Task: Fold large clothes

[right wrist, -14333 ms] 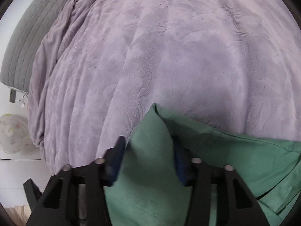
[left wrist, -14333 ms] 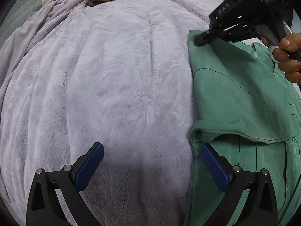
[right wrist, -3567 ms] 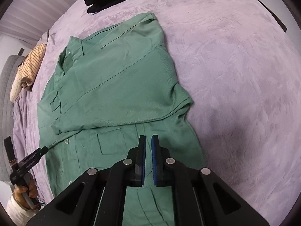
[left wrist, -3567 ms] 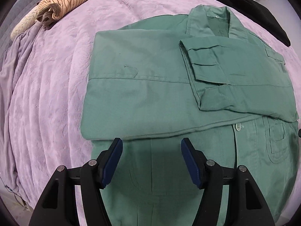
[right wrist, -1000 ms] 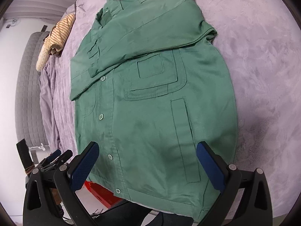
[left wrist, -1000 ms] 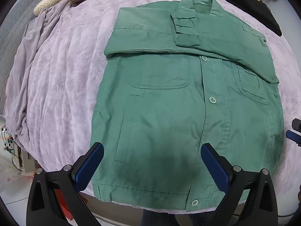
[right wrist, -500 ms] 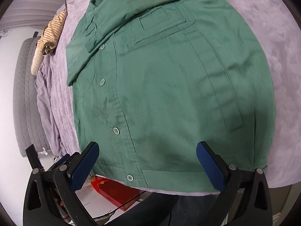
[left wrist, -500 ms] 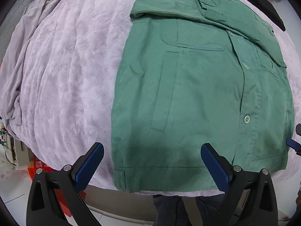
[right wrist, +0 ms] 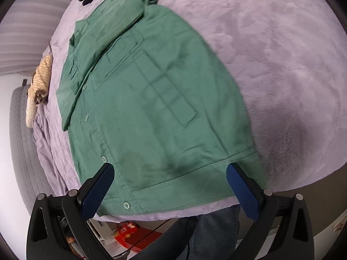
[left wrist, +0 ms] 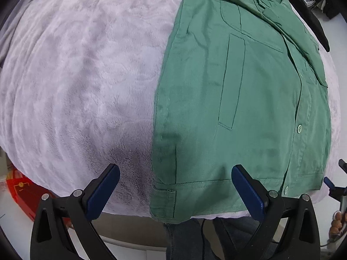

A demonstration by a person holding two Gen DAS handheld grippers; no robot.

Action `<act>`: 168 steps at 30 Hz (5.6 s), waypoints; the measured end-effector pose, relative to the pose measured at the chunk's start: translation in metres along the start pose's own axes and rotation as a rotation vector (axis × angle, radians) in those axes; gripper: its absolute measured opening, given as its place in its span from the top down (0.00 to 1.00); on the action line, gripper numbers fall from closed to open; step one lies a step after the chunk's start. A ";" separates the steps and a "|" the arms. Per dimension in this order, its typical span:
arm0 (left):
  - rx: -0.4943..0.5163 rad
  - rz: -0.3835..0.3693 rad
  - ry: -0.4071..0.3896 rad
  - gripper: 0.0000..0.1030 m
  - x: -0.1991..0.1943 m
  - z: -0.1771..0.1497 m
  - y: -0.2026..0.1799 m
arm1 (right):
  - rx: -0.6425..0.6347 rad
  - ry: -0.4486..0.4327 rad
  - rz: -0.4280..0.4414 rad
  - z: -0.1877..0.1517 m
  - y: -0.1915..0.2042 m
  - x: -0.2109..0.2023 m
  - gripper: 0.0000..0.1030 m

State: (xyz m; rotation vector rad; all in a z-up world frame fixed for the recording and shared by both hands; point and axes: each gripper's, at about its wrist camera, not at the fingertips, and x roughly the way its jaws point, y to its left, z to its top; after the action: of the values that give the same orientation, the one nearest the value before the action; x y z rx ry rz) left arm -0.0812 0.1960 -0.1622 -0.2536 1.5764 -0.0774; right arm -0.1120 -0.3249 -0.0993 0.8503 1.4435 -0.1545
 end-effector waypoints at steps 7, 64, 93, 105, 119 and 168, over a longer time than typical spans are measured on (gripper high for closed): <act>0.067 -0.019 0.065 0.00 0.022 -0.009 -0.004 | 0.132 -0.035 -0.054 -0.007 -0.050 0.003 0.00; -0.111 -0.308 -0.399 0.81 -0.093 0.313 -0.103 | -0.037 -0.072 0.687 0.295 0.168 0.005 0.91; 0.031 0.115 -0.341 0.28 -0.007 0.371 -0.131 | -0.302 -0.113 -0.078 0.363 0.189 0.091 0.95; 0.001 0.182 -0.320 0.27 0.021 0.371 -0.099 | -0.438 -0.185 -0.219 0.361 0.185 0.115 0.94; 0.180 0.208 -0.351 0.27 -0.032 0.282 -0.105 | -0.508 -0.200 -0.113 0.257 0.187 0.046 0.75; 0.101 0.242 -0.174 0.15 -0.035 0.149 -0.056 | -0.395 -0.007 -0.168 0.106 0.183 0.076 0.21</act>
State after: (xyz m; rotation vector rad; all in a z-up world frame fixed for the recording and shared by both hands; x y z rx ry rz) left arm 0.0736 0.1653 -0.1202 0.0107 1.4143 0.0518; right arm 0.0907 -0.2288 -0.1027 0.4068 1.4747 0.0037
